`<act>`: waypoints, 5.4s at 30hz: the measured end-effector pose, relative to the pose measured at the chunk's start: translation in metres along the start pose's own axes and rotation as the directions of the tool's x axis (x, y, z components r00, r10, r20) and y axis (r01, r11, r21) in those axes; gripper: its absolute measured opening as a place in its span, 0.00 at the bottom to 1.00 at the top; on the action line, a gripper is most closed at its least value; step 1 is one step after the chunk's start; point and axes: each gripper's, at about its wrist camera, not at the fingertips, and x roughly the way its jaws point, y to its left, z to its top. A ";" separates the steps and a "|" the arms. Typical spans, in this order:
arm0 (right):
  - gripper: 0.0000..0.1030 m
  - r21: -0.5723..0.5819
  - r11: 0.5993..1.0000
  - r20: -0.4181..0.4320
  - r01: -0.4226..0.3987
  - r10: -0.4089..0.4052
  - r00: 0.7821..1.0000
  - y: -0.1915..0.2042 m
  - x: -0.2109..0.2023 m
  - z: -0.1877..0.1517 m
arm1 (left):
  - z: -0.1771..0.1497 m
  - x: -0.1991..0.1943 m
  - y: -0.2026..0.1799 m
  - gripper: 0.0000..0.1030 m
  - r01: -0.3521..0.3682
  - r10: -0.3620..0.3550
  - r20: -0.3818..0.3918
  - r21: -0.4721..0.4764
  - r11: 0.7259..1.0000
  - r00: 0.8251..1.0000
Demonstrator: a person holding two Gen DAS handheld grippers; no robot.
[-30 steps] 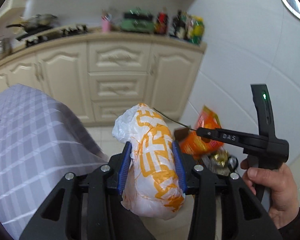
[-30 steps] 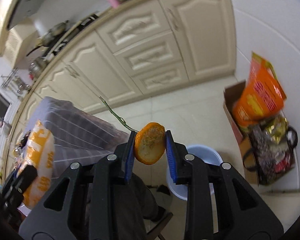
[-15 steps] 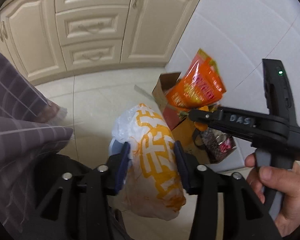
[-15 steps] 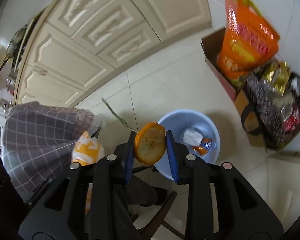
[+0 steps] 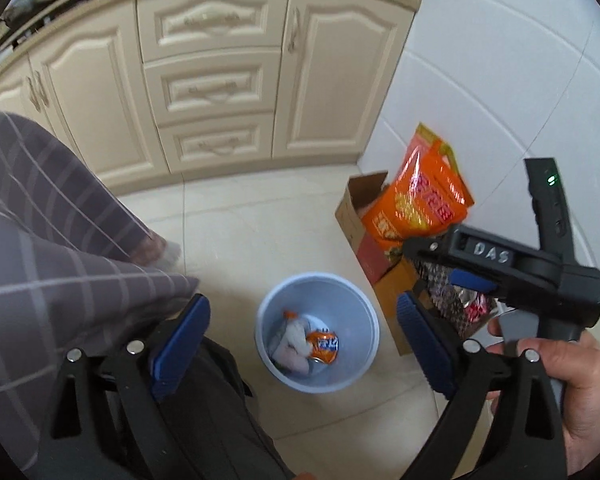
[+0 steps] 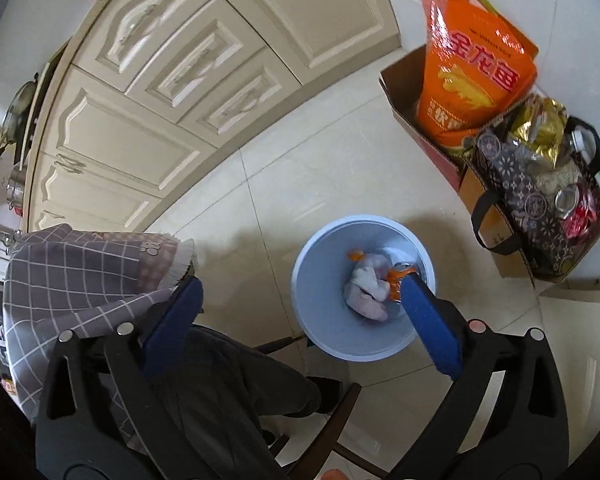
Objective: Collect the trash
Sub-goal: 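Carry bread bag and bread slice to the blue bin and open both tools, then return both tools to the table over the remaining wrappers, then grasp the orange cracker with left tool while right tool grasps red-white wrapper, then carry cracker and wrapper to the blue bin and open both tools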
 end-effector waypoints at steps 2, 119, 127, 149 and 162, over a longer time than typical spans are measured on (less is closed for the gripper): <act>0.94 -0.014 1.000 0.015 -0.004 0.004 1.000 0.008 -0.007 0.001 | 0.004 -0.016 0.000 0.90 0.006 -0.006 0.026 0.001 1.000 1.000; 0.15 -0.830 0.303 -0.334 -0.468 0.402 0.853 0.550 -0.034 -0.301 | -0.142 -0.344 0.411 0.33 -0.429 0.577 0.117 -0.555 0.713 0.808; 0.15 -0.837 0.345 -0.233 -0.424 0.476 0.848 0.498 -0.096 -0.254 | -0.118 -0.368 0.327 0.33 -0.384 0.571 0.270 -0.516 0.765 0.775; 0.15 -0.648 0.726 0.139 -0.228 0.407 0.903 0.275 -0.162 -0.064 | -0.013 -0.279 0.136 0.33 -0.178 0.256 0.413 -0.217 0.960 0.874; 0.15 -0.444 0.892 0.167 -0.085 0.176 0.970 0.137 -0.113 -0.014 | 0.008 -0.170 0.041 0.34 -0.028 0.036 0.289 -0.032 0.999 0.957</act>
